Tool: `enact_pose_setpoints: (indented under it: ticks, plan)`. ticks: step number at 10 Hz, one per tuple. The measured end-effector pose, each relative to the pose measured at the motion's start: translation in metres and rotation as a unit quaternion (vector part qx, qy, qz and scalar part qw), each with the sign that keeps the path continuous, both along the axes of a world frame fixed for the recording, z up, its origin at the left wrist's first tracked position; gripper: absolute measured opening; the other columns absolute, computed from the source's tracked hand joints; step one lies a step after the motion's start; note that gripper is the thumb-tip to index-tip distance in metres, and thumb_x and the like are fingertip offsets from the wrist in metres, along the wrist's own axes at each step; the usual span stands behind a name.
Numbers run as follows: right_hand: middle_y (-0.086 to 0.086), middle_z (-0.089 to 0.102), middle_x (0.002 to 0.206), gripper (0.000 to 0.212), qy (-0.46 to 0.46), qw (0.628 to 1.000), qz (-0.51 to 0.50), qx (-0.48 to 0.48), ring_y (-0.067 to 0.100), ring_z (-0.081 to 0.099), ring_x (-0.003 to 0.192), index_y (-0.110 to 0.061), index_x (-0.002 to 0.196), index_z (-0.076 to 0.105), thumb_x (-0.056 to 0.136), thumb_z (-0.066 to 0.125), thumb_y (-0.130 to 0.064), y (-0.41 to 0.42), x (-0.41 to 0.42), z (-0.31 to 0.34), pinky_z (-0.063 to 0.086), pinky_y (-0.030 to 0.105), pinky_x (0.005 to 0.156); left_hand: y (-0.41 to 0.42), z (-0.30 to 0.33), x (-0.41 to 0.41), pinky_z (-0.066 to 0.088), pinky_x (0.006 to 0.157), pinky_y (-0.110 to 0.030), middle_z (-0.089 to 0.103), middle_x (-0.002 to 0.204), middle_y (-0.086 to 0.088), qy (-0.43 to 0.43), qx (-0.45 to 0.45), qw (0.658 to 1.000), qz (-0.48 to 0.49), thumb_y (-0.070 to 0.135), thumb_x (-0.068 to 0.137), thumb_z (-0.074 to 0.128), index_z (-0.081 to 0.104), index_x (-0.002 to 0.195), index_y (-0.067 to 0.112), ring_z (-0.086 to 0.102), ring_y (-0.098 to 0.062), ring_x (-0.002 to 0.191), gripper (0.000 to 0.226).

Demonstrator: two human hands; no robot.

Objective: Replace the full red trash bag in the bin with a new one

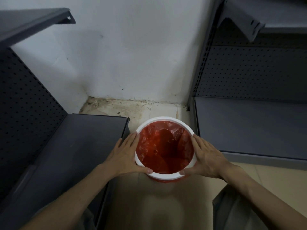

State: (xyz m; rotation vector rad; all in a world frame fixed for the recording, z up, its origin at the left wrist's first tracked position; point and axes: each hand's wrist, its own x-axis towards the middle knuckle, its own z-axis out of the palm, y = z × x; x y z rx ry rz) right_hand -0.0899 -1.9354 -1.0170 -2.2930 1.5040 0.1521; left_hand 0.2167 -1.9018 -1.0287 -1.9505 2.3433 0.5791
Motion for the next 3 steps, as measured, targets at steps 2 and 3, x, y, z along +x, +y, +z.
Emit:
enact_pose_setpoints:
  ticks: [2,3]
  plan:
    - [0.002,0.01,0.16,0.132,0.004,1.0,0.021,-0.007,0.021,0.015,0.147,-0.022,0.153,-0.008,0.057,0.053,-0.089,-0.005,0.001,0.008,0.012,0.033,0.118,-0.002,0.004,-0.001,-0.001,0.123,-0.048,-0.006,0.165,-0.001,-0.025,-0.011,1.0,-0.009,0.097,0.064,0.039,-0.012,0.156,0.024,-0.003,-0.016,0.152,0.129]
    - [-0.004,0.032,0.15,0.101,-0.036,0.999,-0.015,-0.018,0.017,0.036,0.133,-0.029,0.15,0.017,0.071,0.055,-0.079,-0.014,-0.001,0.022,0.031,0.034,0.111,-0.015,0.017,-0.007,0.016,0.121,-0.047,0.021,0.161,0.002,0.03,-0.012,0.999,0.03,0.091,0.077,0.025,0.007,0.156,0.031,0.022,-0.016,0.146,0.101]
